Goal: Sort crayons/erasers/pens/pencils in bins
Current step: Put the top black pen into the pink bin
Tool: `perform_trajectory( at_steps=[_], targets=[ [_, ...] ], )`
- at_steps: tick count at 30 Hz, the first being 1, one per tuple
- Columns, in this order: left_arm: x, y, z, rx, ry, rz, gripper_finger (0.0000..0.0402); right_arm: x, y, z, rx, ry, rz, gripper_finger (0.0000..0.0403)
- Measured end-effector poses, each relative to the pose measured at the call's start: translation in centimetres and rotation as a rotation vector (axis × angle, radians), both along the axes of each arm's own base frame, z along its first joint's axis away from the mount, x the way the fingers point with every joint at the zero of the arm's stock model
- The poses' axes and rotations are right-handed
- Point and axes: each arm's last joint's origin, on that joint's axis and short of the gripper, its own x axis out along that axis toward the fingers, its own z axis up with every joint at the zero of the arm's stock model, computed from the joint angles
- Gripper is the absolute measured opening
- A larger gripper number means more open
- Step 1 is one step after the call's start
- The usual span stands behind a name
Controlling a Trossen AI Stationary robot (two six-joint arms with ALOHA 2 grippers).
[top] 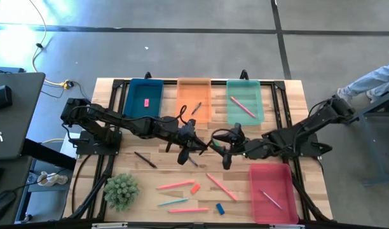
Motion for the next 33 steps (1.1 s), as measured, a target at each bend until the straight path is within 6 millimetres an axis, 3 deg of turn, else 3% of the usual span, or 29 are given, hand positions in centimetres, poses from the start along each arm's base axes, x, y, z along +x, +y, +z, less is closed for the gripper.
perform_trajectory(
  at_steps=[7,22,33],
  targets=[
    [0.0,0.0,0.0,0.006,-0.002,-0.002,0.0021,1.2,-0.3,-0.5,0.043,-0.016,0.044,0.0171],
    [0.0,0.0,0.0,0.005,0.001,-0.004,0.0031,1.3,-0.4,-0.6,0.060,-0.017,0.037,0.0012],
    [0.0,0.1,0.0,0.015,-0.001,0.029,0.0063,1.2,-0.4,-1.0,0.086,0.017,0.025,0.0010]
  ],
)
